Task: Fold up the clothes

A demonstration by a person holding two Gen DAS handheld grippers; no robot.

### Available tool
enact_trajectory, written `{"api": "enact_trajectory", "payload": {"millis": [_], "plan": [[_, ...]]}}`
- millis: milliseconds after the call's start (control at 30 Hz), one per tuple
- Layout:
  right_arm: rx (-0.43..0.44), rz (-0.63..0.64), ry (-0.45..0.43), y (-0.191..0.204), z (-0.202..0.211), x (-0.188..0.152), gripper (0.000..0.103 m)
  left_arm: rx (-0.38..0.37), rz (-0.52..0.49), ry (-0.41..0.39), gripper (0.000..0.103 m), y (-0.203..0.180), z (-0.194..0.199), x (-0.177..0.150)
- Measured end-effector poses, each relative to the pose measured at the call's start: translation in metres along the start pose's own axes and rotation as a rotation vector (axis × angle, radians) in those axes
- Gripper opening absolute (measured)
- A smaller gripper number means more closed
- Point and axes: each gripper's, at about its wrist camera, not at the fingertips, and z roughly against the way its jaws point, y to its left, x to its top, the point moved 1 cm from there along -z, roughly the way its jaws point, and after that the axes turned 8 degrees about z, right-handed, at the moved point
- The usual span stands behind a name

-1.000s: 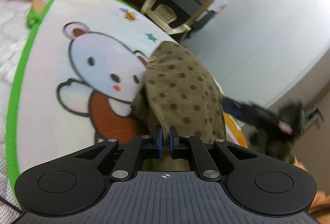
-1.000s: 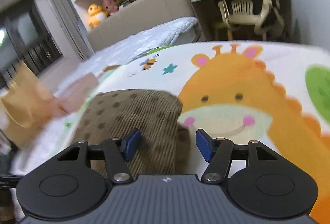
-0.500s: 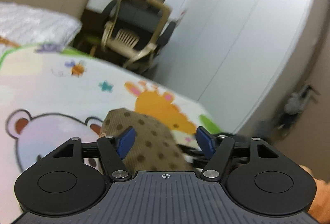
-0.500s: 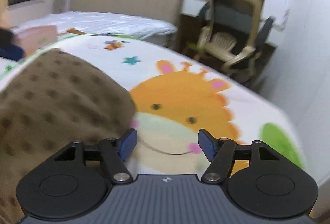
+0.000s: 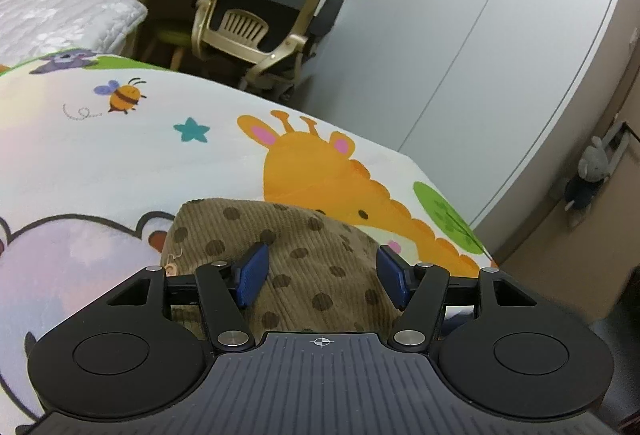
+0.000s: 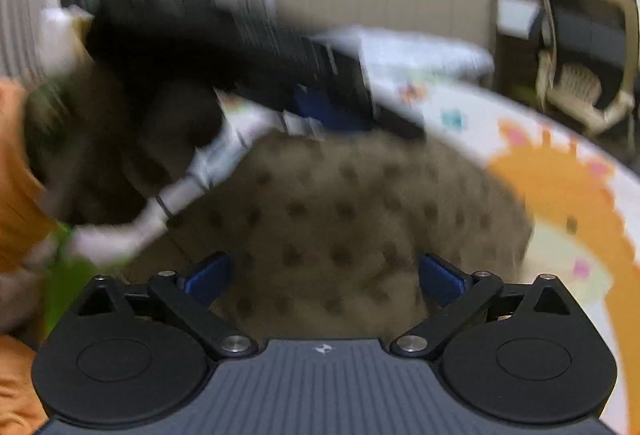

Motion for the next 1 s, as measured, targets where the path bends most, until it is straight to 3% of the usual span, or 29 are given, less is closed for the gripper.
{"api": "enact_trajectory", "payload": {"millis": [267, 667, 733, 800, 867, 1000], "plan": [[-0.033, -0.006, 0.042, 0.004, 0.006, -0.016, 0.103, -0.007, -0.012, -0.002, 0.065, 0.001, 0.002, -0.004], [-0.044, 0.002, 0.071, 0.015, 0.008, -0.009, 0.103, -0.014, -0.003, -0.016, 0.066, 0.003, 0.005, -0.007], [0.005, -0.032, -0.004, 0.010, 0.026, -0.001, 0.103, -0.016, 0.001, -0.018, 0.066, 0.005, 0.006, -0.008], [-0.028, -0.035, -0.080, 0.006, 0.043, 0.008, 0.103, -0.020, 0.006, -0.018, 0.066, 0.007, 0.008, -0.008], [-0.140, -0.004, -0.106, 0.001, 0.045, 0.014, 0.103, -0.027, 0.017, -0.017, 0.066, 0.010, 0.010, -0.008], [-0.296, 0.010, 0.058, -0.012, 0.001, 0.011, 0.103, -0.039, 0.031, -0.021, 0.066, 0.014, 0.011, -0.010]]}}
